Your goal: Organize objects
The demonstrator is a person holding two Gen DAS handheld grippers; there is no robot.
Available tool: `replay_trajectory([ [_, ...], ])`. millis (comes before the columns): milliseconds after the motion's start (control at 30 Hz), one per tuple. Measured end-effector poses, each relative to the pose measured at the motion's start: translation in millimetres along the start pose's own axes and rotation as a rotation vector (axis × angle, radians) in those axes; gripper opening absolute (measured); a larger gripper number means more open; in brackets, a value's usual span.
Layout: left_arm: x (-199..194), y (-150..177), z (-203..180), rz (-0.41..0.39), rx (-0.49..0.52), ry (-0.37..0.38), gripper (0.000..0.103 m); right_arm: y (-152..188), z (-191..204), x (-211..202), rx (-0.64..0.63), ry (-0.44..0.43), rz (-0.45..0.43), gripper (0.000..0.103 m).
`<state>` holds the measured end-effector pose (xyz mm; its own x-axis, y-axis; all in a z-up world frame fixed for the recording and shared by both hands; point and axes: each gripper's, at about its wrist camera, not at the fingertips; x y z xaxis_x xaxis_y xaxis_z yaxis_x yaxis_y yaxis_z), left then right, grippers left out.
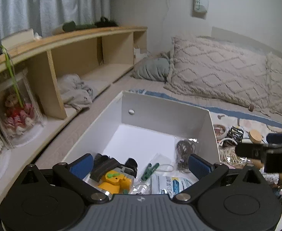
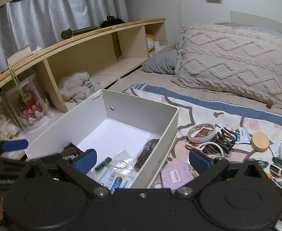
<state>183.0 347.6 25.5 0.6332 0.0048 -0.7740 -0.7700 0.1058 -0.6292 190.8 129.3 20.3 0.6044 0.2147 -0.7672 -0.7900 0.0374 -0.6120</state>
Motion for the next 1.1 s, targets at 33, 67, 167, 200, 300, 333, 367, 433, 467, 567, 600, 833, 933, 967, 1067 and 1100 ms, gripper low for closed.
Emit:
replay_trajectory([
  [33, -3, 3, -2, -0.014, 0.005, -0.014, 0.103, 2, -1, -1, -0.007, 0.006, 0.003, 0.103],
  [67, -5, 5, -3, -0.018, 0.008, -0.019, 0.103, 4, -2, -1, -0.012, 0.012, 0.006, 0.103],
  [167, -6, 14, -7, -0.005, 0.011, -0.002, 0.103, 12, -4, -1, -0.024, 0.023, 0.014, 0.103],
  [200, -5, 17, -7, 0.003, 0.010, 0.006, 0.103, 14, -5, -1, -0.026, 0.023, 0.016, 0.103],
  [300, -3, 25, -7, 0.013, -0.008, 0.024, 0.103, 23, -6, -4, -0.031, 0.022, 0.015, 0.103],
  [333, -3, 27, -5, 0.013, -0.021, 0.033, 0.103, 26, -5, -5, -0.036, 0.023, 0.014, 0.103],
  [367, -3, 28, -3, 0.014, -0.038, 0.050, 0.103, 29, -5, -5, -0.043, 0.027, 0.013, 0.103],
  [433, -4, 31, 1, 0.019, -0.058, 0.079, 0.103, 33, -5, -7, -0.053, 0.041, 0.012, 0.103],
  [467, -4, 32, 2, 0.019, -0.062, 0.086, 0.103, 35, -5, -7, -0.056, 0.047, 0.012, 0.103],
  [567, -6, 37, 4, 0.019, -0.055, 0.094, 0.103, 39, -7, -8, -0.055, 0.057, 0.017, 0.103],
  [600, -8, 39, 4, 0.016, -0.055, 0.093, 0.103, 40, -7, -8, -0.056, 0.060, 0.018, 0.103],
  [833, -6, 46, 7, 0.039, -0.069, 0.095, 0.103, 48, -9, -8, -0.055, 0.064, 0.035, 0.103],
  [933, -6, 47, 8, 0.028, -0.074, 0.070, 0.103, 51, -6, -8, -0.060, 0.065, 0.042, 0.103],
  [967, -6, 49, 9, 0.026, -0.076, 0.070, 0.103, 52, -5, -8, -0.064, 0.067, 0.045, 0.103],
  [1067, -7, 51, 11, 0.023, -0.071, 0.050, 0.103, 55, -4, -8, -0.064, 0.068, 0.056, 0.103],
  [1100, -7, 52, 11, 0.022, -0.068, 0.046, 0.103, 55, -4, -8, -0.062, 0.067, 0.061, 0.103],
])
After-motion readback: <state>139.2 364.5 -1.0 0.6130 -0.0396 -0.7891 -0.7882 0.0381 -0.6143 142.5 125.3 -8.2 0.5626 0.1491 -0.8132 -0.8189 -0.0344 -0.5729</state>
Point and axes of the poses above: each gripper's, at about its wrist camera, not at the fingertips, and x roughly the way its jaws point, z to its left, y to its underside, and after that the axes turned 15 degrees about z, right-handed
